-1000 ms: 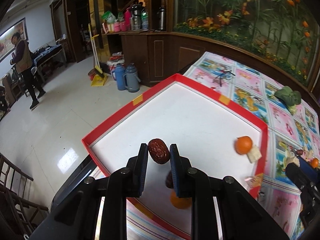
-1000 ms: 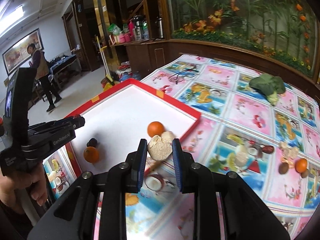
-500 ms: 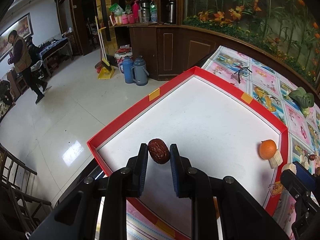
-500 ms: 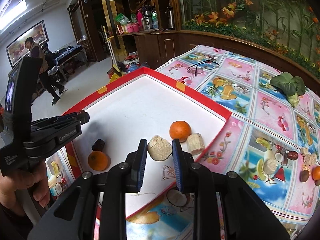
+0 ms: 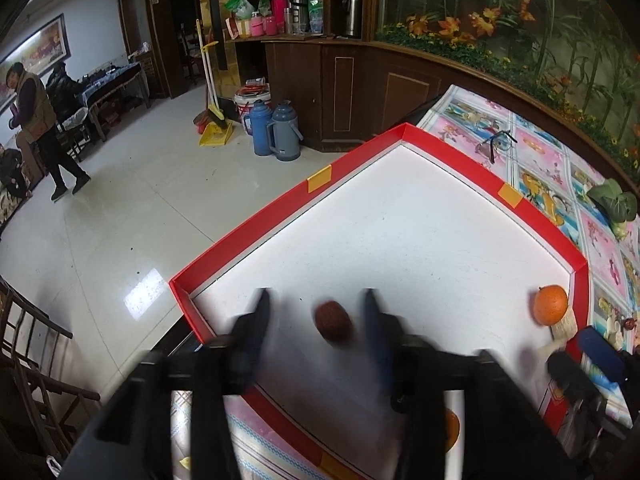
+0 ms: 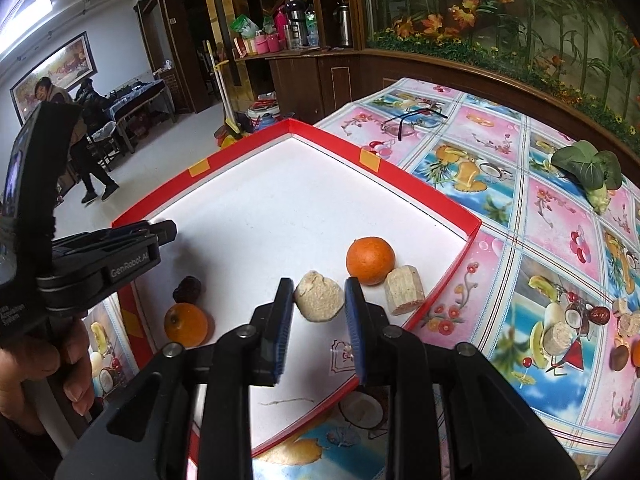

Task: Organize fruits
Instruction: 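Carry the date and beige slice into the red tray and open both tools, then move both open tools back over the table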

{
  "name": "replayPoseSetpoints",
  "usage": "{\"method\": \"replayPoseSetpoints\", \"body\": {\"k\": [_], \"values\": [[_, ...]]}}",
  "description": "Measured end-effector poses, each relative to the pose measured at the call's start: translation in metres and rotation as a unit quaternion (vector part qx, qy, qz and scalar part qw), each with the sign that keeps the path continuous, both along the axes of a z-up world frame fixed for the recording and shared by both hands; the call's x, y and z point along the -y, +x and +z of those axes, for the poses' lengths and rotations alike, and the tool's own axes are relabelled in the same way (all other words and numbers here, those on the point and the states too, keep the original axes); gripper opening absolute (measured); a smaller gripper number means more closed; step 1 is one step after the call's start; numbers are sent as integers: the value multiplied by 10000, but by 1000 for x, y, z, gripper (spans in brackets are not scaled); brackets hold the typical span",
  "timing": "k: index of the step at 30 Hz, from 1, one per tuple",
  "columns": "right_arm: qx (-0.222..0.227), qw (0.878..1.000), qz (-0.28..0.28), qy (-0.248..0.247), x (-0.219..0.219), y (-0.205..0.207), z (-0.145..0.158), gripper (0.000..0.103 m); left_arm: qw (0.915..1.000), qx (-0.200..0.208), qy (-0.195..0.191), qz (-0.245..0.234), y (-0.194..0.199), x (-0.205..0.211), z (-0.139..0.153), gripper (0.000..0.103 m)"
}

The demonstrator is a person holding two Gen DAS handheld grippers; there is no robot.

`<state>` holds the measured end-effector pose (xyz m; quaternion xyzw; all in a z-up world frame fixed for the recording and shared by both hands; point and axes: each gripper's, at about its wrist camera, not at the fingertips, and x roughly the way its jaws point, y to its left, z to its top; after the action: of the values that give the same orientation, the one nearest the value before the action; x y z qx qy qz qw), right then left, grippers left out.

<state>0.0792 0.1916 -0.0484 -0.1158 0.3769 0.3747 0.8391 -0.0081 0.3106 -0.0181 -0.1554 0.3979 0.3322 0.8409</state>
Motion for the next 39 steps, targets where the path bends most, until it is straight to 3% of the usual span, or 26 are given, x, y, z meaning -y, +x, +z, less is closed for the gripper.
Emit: {"method": "replayPoseSetpoints", "body": {"k": [1,7,13,17,21,25,31,37,39], "values": [[-5,10000,-43,4,1,1,-1,68,10000,48,36,15,-2,0,1,56],[-133,9994,62,311,9,-9,7,68,9999,62,-24,92,-3,-4,-1,66],[-792,9931,713,489,9,-37,-4,68,9999,72,-67,109,-7,-4,-4,68],[-1246,9883,772,428,6,-38,-20,68,10000,4,-44,50,-6,1,-5,68],[-1289,9879,828,258,0,-37,-21,68,10000,-79,12,10,-7,7,-4,68],[-1336,9881,757,49,4,-31,-21,58,9999,-135,-73,-43,-15,17,-7,69],[-1265,9903,542,-212,41,-26,-20,56,9994,-79,-335,-99,-30,37,-11,71],[-1116,9919,381,462,85,-31,-6,59,9991,381,-152,-108,-43,60,10,73],[-970,9925,243,703,106,-32,4,72,9982,577,-43,-171,-45,71,21,80]]}}
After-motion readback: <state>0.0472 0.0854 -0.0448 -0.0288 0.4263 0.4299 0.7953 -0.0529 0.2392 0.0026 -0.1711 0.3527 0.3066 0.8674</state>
